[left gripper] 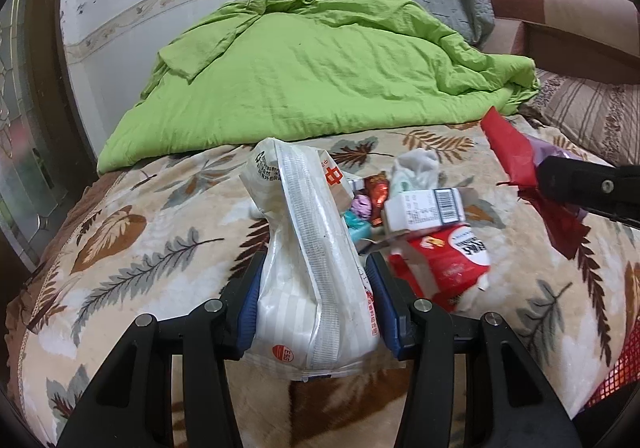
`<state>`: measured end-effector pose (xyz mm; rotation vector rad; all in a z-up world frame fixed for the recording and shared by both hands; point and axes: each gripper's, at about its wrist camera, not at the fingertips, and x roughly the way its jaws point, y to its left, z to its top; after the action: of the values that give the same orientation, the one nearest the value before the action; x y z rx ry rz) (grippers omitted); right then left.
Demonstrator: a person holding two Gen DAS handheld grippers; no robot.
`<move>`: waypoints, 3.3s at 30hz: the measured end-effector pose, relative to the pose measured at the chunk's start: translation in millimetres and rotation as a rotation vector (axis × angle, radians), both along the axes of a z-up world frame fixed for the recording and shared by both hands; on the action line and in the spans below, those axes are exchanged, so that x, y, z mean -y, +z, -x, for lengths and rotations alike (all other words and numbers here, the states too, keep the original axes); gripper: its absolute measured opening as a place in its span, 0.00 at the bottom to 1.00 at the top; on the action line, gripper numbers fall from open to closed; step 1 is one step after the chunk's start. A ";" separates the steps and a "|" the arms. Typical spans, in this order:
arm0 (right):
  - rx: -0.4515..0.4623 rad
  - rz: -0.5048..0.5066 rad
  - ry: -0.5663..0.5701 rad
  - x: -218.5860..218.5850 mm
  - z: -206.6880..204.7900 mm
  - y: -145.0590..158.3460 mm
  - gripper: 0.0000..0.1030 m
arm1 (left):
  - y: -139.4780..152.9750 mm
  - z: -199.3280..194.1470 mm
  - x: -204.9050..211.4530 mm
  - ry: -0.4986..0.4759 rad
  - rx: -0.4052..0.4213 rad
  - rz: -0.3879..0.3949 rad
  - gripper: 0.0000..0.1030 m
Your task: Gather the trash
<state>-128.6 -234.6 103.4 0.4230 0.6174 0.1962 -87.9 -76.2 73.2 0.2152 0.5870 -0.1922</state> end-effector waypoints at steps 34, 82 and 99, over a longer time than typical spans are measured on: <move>-0.054 -0.243 -0.450 240.1 262.5 5.0 0.37 | 39.0 180.0 219.5 -0.764 -0.316 0.123 0.47; -0.113 -0.119 -0.118 129.9 135.5 -0.8 0.63 | -20.1 -24.4 -10.2 -0.129 -0.492 0.458 0.67; -0.147 -0.137 -0.125 142.7 123.7 -19.9 0.63 | -62.5 -74.6 45.5 -0.253 -0.617 0.653 0.07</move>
<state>-252.3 -377.3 83.5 0.6108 0.7214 0.0890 -13.3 -121.7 10.7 -0.4243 1.0723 -0.6948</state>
